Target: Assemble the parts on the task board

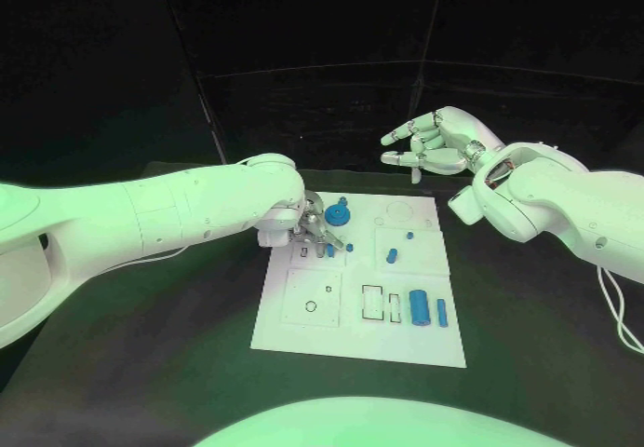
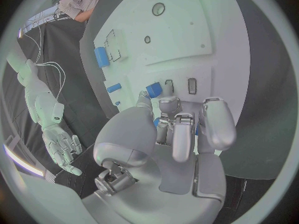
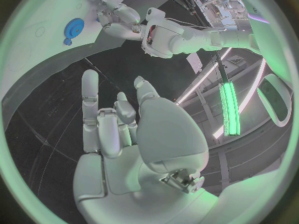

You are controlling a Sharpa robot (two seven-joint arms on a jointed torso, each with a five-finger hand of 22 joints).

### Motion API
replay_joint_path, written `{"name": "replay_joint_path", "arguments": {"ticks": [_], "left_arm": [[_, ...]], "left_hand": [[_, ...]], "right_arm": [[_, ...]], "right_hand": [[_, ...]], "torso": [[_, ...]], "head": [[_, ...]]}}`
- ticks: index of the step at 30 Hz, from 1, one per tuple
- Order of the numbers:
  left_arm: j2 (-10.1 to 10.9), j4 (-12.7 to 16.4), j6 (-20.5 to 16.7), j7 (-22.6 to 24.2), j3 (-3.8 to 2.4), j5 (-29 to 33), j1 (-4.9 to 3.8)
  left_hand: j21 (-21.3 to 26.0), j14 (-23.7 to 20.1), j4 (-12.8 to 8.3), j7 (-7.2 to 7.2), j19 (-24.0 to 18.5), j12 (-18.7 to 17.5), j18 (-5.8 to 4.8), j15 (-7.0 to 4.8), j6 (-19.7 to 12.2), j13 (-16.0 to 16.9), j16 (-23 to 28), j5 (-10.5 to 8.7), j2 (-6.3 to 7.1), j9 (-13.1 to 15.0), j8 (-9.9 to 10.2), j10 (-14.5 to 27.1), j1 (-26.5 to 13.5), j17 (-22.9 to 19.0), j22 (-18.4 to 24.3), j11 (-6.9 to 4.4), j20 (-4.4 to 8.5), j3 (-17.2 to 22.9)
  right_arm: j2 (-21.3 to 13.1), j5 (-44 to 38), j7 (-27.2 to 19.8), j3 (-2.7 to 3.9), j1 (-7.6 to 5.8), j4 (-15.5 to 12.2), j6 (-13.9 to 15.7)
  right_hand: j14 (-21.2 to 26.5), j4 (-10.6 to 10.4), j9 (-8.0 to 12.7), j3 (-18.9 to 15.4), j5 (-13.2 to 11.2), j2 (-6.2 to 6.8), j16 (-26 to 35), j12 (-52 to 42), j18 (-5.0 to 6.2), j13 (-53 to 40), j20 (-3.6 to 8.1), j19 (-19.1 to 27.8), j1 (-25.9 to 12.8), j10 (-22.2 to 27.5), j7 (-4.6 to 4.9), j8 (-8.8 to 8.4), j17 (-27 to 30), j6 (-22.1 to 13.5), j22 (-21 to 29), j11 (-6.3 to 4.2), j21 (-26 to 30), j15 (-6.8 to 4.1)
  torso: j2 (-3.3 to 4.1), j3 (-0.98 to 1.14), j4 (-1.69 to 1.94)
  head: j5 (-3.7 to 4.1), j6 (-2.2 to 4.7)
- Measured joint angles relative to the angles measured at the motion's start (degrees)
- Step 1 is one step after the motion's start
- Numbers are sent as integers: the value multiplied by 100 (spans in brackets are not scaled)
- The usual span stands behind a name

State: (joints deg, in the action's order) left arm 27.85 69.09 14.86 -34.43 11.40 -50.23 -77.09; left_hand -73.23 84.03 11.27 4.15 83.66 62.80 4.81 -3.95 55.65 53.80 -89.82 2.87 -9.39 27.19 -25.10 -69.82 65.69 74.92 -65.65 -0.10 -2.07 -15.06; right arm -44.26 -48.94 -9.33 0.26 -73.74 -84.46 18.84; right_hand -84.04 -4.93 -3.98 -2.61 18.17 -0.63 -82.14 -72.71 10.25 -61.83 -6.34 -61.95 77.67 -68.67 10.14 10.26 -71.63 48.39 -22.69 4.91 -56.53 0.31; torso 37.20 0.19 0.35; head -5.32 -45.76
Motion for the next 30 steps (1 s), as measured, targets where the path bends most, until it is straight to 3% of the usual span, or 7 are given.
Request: {"name": "replay_joint_path", "arguments": {"ticks": [5,16,23,30], "left_arm": [[-4,20,-3,0,0,0,2],[16,66,-22,9,1,-1,2],[57,134,-40,20,1,3,5],[133,211,-67,36,-2,65,5]], "left_hand": [[0,0,-30,-18,0,0,0,0,-18,0,0,0,-9,39,-25,0,51,0,0,0,0,30],[0,0,-225,-17,16,0,0,0,-100,-37,0,0,-205,166,-153,0,247,0,-22,0,16,194],[0,0,-309,-38,15,0,0,0,-121,-61,0,0,-242,221,-210,0,316,0,-32,0,16,277],[-24,-7,-567,-71,25,0,0,-36,-155,-54,0,0,-309,379,-383,-32,590,0,-62,-31,25,504]], "right_arm": [[11,0,8,0,0,6,-1],[44,0,22,0,0,37,-4],[69,0,39,0,0,69,-10],[91,0,55,0,1,99,-21]], "right_hand": [[0,0,0,0,0,0,0,0,0,0,0,0,0,0,0,0,0,0,0,0,0,0],[0,0,0,0,0,-7,0,0,0,-3,0,0,7,0,0,0,-16,0,-1,0,0,0],[0,0,0,0,0,-22,0,0,0,-7,0,0,22,0,0,0,-31,0,-1,0,0,0],[0,0,-1,0,0,-22,0,0,0,-42,0,0,22,0,0,0,-133,0,-2,0,0,0]], "torso": [[0,0,0],[2,0,0],[2,-2,0],[2,-2,0]], "head": [[4,-8],[9,-28],[12,-34],[13,-42]]}}
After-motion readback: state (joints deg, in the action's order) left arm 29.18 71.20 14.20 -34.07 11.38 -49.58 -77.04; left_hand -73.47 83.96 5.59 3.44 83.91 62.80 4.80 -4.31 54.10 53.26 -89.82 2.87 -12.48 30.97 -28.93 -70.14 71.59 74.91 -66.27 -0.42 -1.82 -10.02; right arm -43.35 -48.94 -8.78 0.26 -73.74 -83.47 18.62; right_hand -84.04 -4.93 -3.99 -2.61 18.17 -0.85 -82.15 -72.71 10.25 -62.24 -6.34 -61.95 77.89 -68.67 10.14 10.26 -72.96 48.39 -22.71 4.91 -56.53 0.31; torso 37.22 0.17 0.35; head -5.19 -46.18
